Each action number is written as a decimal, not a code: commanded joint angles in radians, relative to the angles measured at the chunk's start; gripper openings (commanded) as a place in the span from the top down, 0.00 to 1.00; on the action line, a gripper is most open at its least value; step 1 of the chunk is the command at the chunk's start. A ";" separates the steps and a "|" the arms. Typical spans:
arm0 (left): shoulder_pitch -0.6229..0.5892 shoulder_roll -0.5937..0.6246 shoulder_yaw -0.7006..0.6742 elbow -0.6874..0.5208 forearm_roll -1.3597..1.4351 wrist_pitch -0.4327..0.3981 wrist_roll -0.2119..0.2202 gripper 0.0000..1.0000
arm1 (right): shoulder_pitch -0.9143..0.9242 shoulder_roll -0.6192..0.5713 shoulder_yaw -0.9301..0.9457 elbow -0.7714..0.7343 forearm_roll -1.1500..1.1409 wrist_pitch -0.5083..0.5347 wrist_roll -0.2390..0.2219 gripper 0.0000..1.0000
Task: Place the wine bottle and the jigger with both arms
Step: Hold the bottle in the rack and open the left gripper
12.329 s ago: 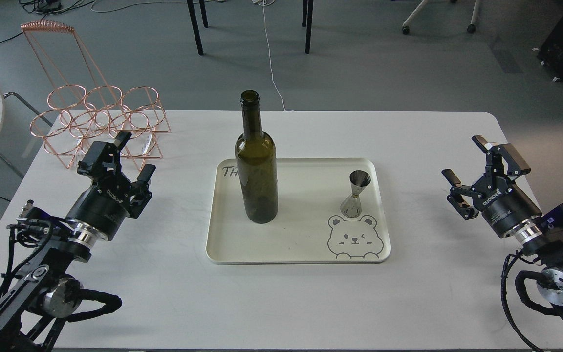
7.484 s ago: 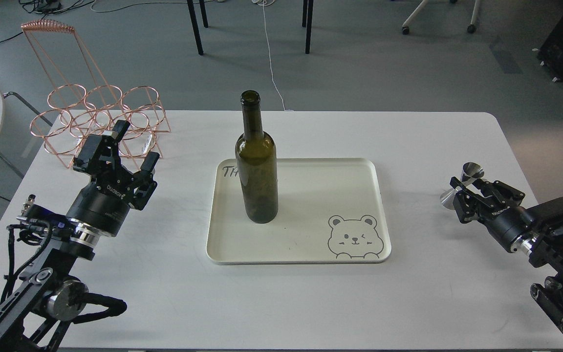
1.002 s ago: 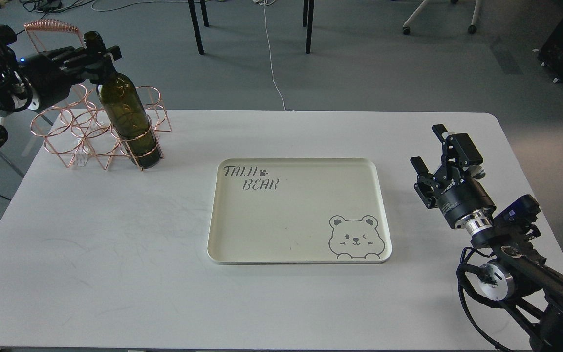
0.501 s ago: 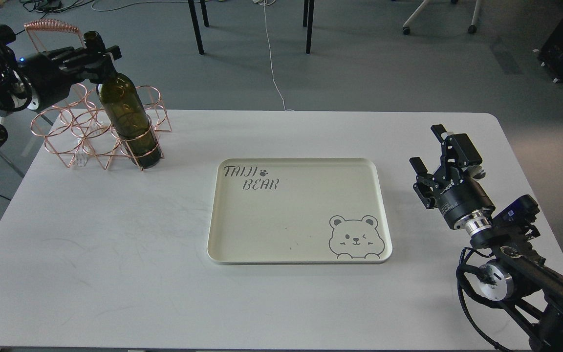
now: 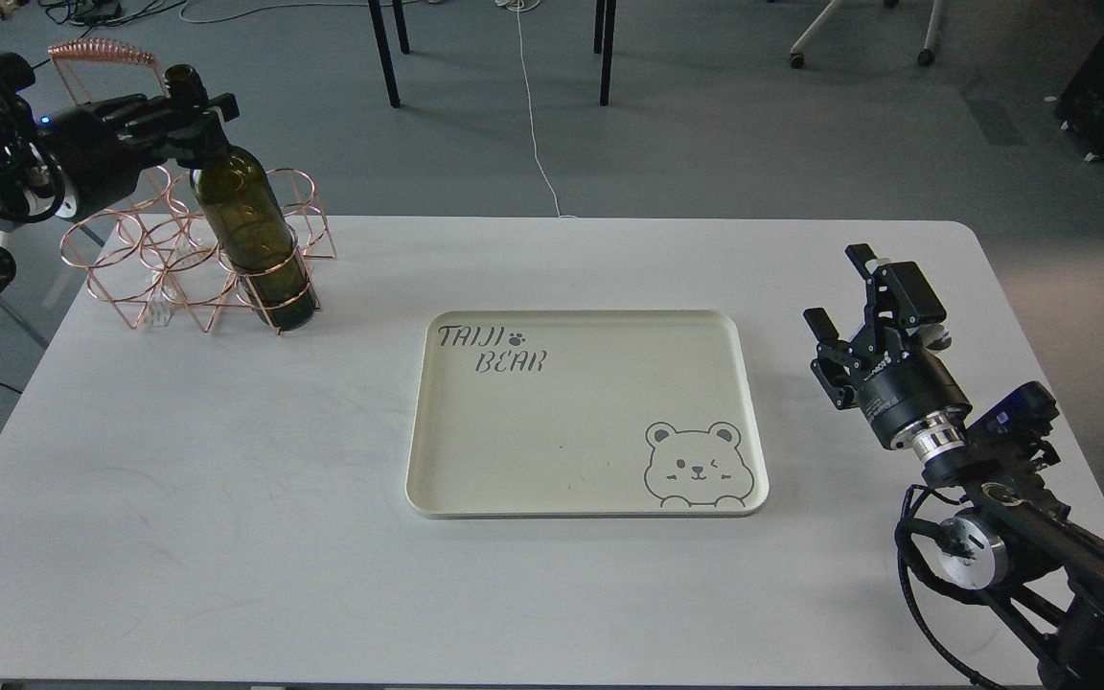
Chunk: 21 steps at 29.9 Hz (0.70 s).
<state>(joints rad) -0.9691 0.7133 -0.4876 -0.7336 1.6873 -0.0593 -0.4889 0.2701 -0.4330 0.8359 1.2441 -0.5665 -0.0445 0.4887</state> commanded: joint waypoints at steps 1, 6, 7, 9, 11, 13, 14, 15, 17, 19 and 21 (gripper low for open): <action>0.000 0.002 0.000 0.002 -0.008 0.004 0.000 0.09 | -0.002 0.000 0.000 0.000 -0.001 0.000 0.000 0.05; 0.000 0.002 0.000 0.000 -0.006 0.006 0.000 0.09 | -0.002 0.000 0.000 0.000 0.000 0.000 0.000 0.05; 0.000 0.003 0.000 0.000 -0.006 0.004 0.000 0.17 | -0.002 0.000 0.000 0.000 0.000 0.000 0.000 0.05; 0.000 0.002 0.000 0.000 -0.003 0.004 0.000 0.61 | 0.000 0.000 0.000 0.000 -0.001 0.000 0.000 0.05; 0.000 0.005 0.000 0.002 0.006 0.004 0.000 0.98 | 0.000 0.002 0.000 0.000 0.000 0.000 0.000 0.05; 0.001 0.006 0.004 0.002 0.008 0.003 0.000 1.00 | 0.000 0.002 0.000 0.000 0.000 0.000 0.000 0.05; 0.000 0.008 0.013 0.000 0.008 0.003 0.000 1.00 | 0.000 0.002 0.000 0.000 -0.001 0.000 0.000 0.05; -0.002 0.006 0.023 0.002 0.008 0.003 0.000 1.00 | 0.000 0.000 0.000 0.000 -0.001 0.000 0.000 0.05; -0.003 0.006 0.029 0.002 0.008 0.009 0.000 1.00 | 0.000 0.000 0.000 0.000 -0.001 0.000 0.000 0.05; -0.005 0.005 0.029 0.002 0.008 0.010 0.000 0.99 | 0.000 0.000 0.000 0.000 0.000 0.000 0.000 0.05; -0.006 0.006 0.029 0.003 0.005 0.012 0.000 0.85 | 0.000 0.000 0.000 0.000 -0.001 0.000 0.000 0.05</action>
<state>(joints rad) -0.9737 0.7189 -0.4600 -0.7317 1.6946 -0.0502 -0.4890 0.2700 -0.4322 0.8360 1.2441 -0.5672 -0.0445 0.4887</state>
